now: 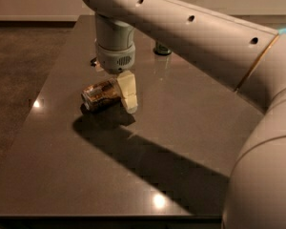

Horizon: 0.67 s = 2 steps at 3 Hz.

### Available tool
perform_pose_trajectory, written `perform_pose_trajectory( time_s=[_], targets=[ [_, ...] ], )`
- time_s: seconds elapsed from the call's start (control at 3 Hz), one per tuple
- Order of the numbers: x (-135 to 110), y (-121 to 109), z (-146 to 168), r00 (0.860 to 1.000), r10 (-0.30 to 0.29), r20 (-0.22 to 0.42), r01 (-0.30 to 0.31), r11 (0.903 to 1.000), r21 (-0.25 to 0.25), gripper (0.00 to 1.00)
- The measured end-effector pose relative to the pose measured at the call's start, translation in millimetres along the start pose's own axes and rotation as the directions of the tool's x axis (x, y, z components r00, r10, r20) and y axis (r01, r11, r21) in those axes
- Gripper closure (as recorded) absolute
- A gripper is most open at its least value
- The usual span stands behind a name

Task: Place orange can upright

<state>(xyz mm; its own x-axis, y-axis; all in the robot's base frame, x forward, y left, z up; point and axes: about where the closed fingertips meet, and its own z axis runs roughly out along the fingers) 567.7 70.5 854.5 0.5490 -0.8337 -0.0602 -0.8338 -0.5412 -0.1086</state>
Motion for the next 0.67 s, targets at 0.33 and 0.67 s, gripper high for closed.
perform_pose_trajectory(
  time_s=[0.33, 0.67],
  targets=[
    [-0.8, 3.5, 4.0, 1.0, 0.006, -0.001, -0.006, 1.0, -0.005, 0.15],
    [-0.8, 5.6, 3.7, 1.0, 0.007, -0.002, -0.007, 0.9999, -0.013, 0.38]
  ],
)
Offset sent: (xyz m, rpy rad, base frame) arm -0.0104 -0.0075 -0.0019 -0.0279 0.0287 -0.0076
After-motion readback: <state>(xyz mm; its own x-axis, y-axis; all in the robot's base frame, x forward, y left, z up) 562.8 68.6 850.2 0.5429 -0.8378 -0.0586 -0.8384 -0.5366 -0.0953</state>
